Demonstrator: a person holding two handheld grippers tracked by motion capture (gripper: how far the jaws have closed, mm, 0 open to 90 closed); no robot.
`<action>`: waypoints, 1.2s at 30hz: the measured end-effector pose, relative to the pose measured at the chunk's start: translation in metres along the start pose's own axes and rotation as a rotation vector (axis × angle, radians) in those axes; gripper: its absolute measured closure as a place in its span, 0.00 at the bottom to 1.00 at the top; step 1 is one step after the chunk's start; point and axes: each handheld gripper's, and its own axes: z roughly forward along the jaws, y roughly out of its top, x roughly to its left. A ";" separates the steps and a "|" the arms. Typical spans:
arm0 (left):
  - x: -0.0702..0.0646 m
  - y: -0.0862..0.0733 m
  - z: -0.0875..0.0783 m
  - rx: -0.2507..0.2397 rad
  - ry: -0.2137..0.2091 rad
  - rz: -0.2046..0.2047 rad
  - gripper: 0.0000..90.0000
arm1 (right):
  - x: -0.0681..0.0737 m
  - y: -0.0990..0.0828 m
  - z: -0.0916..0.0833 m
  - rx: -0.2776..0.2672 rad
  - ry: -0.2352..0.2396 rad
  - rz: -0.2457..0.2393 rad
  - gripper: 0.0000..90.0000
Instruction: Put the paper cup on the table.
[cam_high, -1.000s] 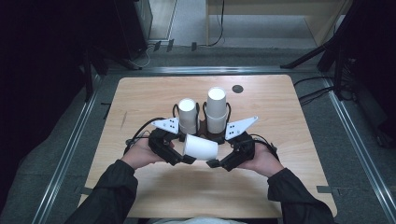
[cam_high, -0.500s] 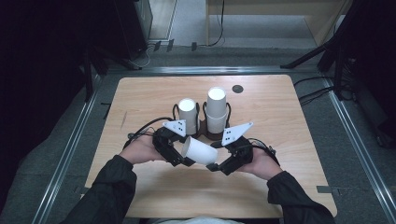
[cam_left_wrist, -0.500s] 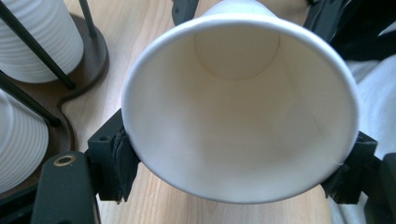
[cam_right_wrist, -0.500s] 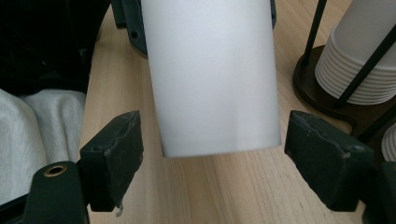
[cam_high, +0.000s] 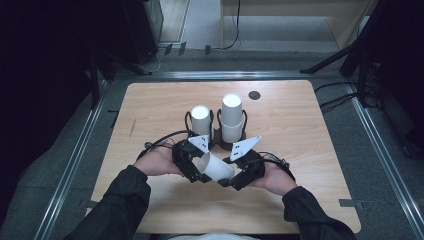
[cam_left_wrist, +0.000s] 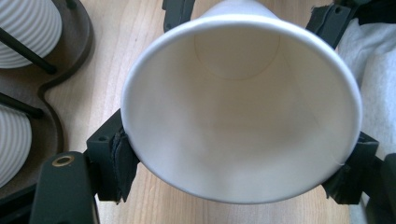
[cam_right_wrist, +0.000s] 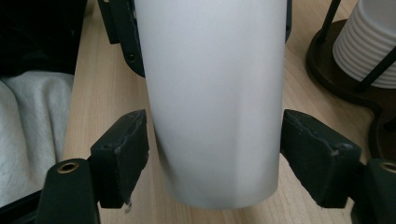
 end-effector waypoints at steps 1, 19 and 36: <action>0.000 0.000 0.001 0.003 -0.001 0.001 0.22 | 0.000 0.000 0.001 0.002 0.002 -0.001 0.28; -0.001 -0.002 -0.003 -0.084 0.005 0.011 0.14 | -0.001 0.000 -0.004 -0.023 -0.008 -0.020 0.35; -0.002 -0.012 -0.020 -0.258 0.000 -0.062 0.15 | -0.004 0.004 -0.025 -0.133 -0.011 -0.003 0.35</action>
